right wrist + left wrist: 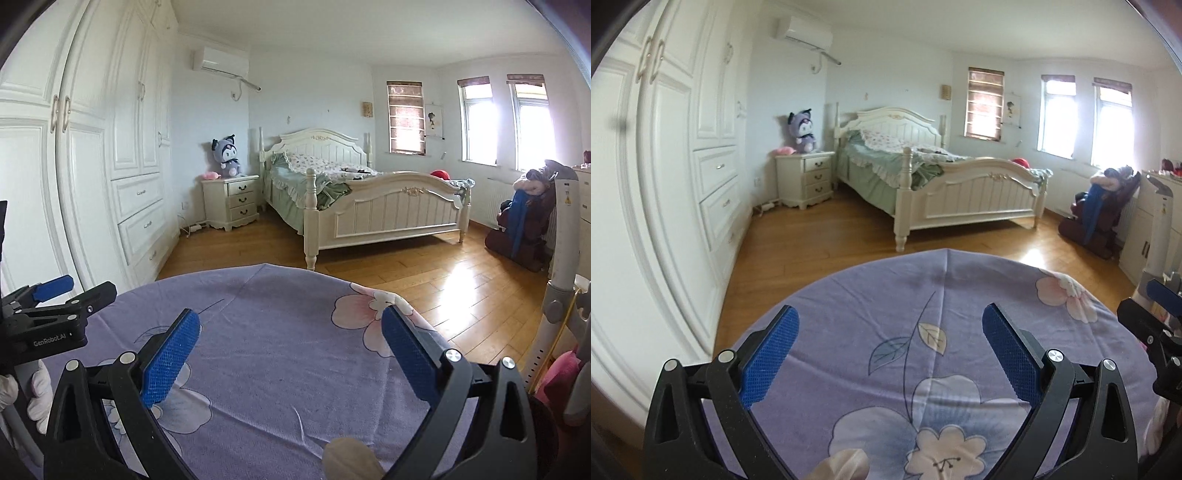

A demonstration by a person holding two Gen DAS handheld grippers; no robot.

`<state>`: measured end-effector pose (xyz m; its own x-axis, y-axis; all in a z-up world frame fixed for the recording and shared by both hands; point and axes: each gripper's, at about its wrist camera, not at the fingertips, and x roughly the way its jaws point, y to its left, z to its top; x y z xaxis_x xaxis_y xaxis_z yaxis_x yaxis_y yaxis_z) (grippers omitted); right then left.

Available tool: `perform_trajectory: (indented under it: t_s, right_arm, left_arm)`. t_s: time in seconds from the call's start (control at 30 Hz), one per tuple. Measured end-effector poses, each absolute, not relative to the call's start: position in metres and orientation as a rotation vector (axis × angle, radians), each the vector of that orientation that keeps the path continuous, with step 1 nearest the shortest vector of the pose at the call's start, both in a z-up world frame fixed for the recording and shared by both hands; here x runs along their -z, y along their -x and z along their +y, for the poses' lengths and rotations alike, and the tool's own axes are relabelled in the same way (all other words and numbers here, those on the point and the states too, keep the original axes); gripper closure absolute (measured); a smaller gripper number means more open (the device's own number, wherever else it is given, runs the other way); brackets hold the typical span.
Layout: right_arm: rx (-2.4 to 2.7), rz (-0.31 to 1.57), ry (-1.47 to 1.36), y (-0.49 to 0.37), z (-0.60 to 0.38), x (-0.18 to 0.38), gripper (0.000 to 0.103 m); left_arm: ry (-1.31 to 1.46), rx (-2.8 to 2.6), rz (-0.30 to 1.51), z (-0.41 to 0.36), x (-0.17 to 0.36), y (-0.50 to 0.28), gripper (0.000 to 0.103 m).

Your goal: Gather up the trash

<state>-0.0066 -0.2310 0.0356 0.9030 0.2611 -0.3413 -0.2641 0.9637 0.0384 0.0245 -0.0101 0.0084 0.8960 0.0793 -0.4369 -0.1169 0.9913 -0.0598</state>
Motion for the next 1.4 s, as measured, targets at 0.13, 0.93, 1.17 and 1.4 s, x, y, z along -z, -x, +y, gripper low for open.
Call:
perform_trajectory:
  t_s: [0.13, 0.93, 1.17, 1.4]
  right_arm:
    - [-0.253, 0.333, 0.005, 0.007, -0.233, -0.03, 0.005]
    - [-0.198, 0.339, -0.013, 0.012, -0.238, -0.025, 0.005]
    - [-0.191, 0.331, -0.018, 0.015, -0.239, -0.024, 0.005]
    - [-0.18, 0.336, -0.026, 0.012, -0.238, -0.024, 0.005]
  left_arm:
    - [0.087, -0.126, 0.452, -0.01, 0.0, -0.021, 0.005]
    - [0.102, -0.123, 0.554, -0.003, 0.025, -0.033, 0.005]
    - [0.12, -0.121, 0.57, 0.0, 0.028, -0.036, 0.005]
    - [0.131, -0.126, 0.582, 0.002, 0.03, -0.036, 0.005]
